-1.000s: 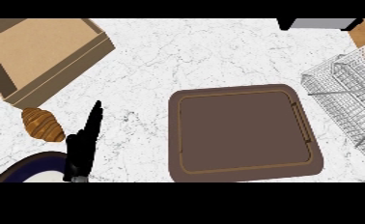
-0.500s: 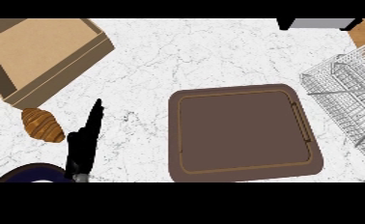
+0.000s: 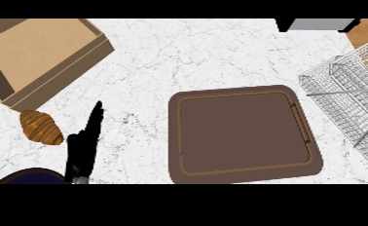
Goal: Pick the cupcake from the tray and place it in the tiered basket
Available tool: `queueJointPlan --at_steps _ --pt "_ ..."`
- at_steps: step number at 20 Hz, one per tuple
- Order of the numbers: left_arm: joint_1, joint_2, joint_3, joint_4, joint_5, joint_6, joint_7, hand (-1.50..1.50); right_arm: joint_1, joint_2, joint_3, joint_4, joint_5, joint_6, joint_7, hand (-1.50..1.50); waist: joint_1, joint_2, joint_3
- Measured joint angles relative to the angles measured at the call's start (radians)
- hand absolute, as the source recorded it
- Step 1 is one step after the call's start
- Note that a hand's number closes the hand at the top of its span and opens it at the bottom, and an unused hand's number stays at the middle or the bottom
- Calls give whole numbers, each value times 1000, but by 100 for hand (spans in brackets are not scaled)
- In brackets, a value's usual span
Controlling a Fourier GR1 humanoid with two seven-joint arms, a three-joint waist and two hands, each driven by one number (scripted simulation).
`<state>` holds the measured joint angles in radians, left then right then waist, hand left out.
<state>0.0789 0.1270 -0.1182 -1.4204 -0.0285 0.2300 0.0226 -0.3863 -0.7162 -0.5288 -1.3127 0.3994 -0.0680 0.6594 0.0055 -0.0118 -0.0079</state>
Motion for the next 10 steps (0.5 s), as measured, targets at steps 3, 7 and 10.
queueJointPlan --at_steps 3,7,10 --pt "2 6 9 0 9 -13 1 0 -15 43 -38 -5 -45 -43 -29 -150 -3 0 2" --pt "6 -2 8 1 3 -11 -13 0 -51 76 -86 30 -97 -111 -103 -150 -1 6 8" --pt "-2 -1 19 12 6 -13 -16 0 -42 69 -138 -8 -114 -164 -136 -150 -6 6 10"
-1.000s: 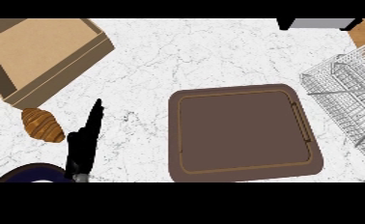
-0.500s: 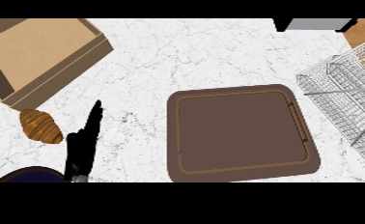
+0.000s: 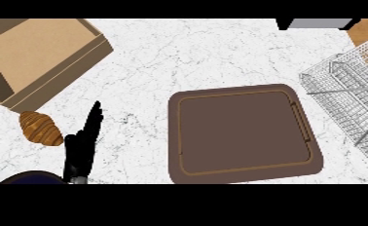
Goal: Pick the cupcake from the tray and place it in the tiered basket
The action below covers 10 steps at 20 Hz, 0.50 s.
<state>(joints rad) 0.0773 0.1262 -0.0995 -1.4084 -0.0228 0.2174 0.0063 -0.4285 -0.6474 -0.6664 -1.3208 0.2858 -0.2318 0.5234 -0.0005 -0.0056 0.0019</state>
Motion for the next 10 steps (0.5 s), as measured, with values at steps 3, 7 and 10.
queueJointPlan --at_steps 3,7,10 --pt "7 3 4 -5 -1 -1 -5 0 33 -14 -63 -29 17 -77 -11 -150 -5 0 0" --pt "18 1 9 -6 -4 6 -9 0 118 -61 -172 -96 25 -111 45 -150 -20 -3 0" --pt "24 1 15 -16 -4 13 6 0 209 -85 -284 -174 -15 -80 98 -150 -33 -5 0"
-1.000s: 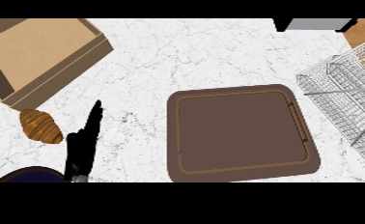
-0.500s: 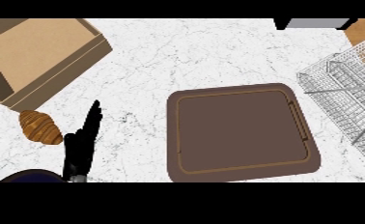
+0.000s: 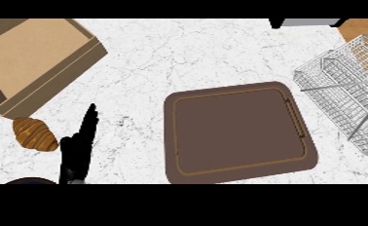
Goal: Pick the cupcake from the tray and place it in the tiered basket
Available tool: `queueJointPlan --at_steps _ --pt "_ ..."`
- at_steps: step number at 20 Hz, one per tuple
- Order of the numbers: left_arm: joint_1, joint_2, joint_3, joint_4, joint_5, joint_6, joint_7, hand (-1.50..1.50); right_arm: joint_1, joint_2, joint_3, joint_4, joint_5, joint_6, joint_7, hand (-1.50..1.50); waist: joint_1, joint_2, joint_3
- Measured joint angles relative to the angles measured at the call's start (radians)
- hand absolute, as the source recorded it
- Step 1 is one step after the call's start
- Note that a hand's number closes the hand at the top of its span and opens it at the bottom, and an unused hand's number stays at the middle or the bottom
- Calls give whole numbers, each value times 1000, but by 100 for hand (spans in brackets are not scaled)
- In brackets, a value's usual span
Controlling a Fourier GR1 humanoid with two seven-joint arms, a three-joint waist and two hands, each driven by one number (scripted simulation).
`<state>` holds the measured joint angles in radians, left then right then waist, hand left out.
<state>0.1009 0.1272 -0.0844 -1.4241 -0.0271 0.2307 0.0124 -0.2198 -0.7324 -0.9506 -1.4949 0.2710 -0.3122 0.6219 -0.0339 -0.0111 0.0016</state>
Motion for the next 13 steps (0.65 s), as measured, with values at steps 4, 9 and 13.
queueJointPlan --at_steps 4,9,13 --pt "24 4 4 -20 0 2 1 0 148 9 -183 -103 -103 94 30 -150 -16 -3 -1" --pt "50 5 10 -30 2 -1 -20 0 336 29 -438 -142 -285 285 -12 -150 -29 -6 0" --pt "41 5 18 -26 10 -3 0 0 470 46 -623 -90 -439 460 -74 -150 -34 -6 0"
